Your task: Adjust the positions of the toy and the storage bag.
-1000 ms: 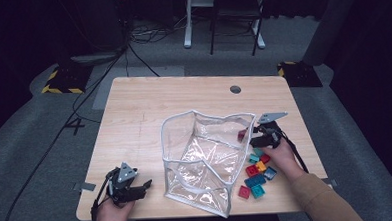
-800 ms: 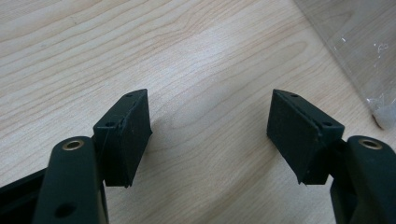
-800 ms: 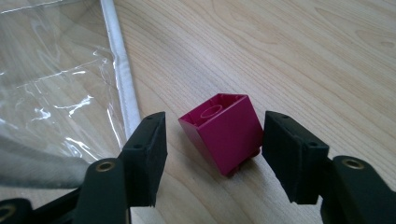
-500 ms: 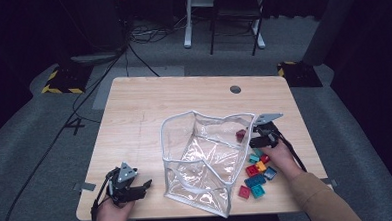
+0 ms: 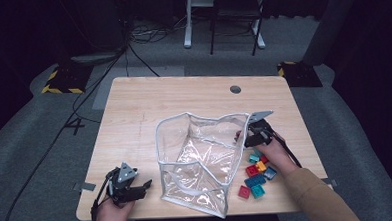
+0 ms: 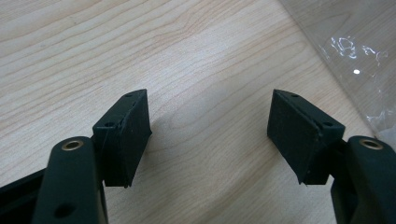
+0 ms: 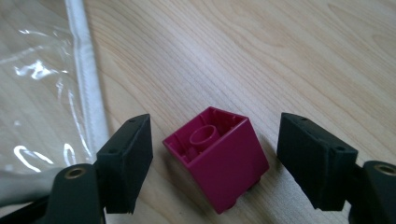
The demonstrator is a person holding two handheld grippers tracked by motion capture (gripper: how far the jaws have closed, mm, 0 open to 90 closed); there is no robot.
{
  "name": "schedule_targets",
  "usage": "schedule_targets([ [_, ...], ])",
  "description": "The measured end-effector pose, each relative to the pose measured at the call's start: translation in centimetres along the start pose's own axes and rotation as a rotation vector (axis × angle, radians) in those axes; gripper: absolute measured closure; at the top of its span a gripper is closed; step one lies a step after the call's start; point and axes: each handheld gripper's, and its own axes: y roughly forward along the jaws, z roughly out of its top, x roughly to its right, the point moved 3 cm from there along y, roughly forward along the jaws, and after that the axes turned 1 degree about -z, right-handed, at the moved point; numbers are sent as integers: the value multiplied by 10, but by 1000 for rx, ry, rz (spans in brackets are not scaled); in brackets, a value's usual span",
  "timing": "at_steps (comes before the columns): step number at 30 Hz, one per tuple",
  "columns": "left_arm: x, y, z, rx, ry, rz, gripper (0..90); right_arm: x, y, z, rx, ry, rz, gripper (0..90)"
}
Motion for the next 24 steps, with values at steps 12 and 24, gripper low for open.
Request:
schedule_targets([
  [12,0,0,0,0,0,0,304,-2,-4,0,-10,21,-11,464],
  [24,-1,2,2,-2,0,2,292,2,-25,-1,-7,48,-33,536],
])
